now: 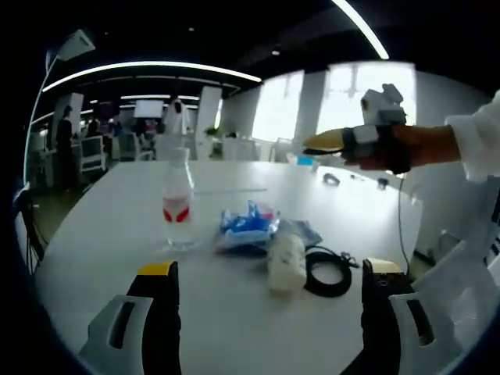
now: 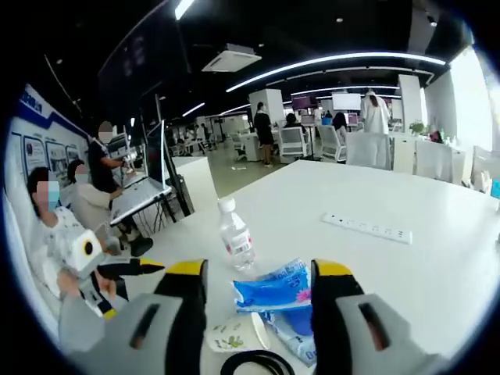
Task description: Arrange the tabletop items into an orderly group along one side of the table until the central work area is clear of visible clutter.
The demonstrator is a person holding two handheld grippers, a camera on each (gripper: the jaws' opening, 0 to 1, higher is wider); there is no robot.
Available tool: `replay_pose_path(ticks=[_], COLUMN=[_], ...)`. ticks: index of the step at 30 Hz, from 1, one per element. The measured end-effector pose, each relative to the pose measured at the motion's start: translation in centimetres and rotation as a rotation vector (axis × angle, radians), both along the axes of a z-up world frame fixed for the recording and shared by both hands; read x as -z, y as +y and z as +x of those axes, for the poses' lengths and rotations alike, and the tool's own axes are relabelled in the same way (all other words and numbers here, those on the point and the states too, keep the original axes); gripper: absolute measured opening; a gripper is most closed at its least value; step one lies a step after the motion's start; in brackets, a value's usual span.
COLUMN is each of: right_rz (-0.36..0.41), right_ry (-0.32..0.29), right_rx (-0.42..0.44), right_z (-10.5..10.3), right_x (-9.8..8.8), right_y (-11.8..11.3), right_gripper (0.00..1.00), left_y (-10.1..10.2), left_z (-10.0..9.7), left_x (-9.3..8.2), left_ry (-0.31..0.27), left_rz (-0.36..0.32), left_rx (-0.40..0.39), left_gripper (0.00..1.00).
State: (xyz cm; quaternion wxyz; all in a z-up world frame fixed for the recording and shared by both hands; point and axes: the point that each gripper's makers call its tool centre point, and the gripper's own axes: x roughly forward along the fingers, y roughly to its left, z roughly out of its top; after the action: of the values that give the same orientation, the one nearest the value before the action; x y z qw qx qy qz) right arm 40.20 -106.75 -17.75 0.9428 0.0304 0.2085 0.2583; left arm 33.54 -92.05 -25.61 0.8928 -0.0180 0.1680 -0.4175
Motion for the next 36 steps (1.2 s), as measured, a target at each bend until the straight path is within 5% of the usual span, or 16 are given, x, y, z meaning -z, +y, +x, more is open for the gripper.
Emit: replay_pose_path(ticks=[6,12,19,27,36], right_rz=[0.023,0.028,0.043,0.076,0.094], right_ry=[0.017,0.069,0.089,0.109,0.145], right_rx=[0.006,-0.035,-0.110,-0.162,-0.217], right_z=[1.2,2.4,3.4,4.5,5.4], right_x=[1.2,3.1,4.8,6.7,8.7], right_y=[-1.9,-3.4,-4.9,-6.2,-6.5], right_gripper=[0.50,0.47,0.46,0.45,0.42], left_y=[0.3,1.9,2.2,0.5,-2.2], left_z=[0.2,1.3,3.2,4.8,5.7], left_x=[0.6,1.4,0.3,-1.1,-0.2], left_ry=[0.009,0.029,0.013,0.055,0.149], left_rz=[0.030,0.078,0.148,0.158,0.155], left_rx=[-0.006,-0.094,-0.151,-0.223,-0.327], left_gripper=[0.94,0.94,0.94,0.94,0.86])
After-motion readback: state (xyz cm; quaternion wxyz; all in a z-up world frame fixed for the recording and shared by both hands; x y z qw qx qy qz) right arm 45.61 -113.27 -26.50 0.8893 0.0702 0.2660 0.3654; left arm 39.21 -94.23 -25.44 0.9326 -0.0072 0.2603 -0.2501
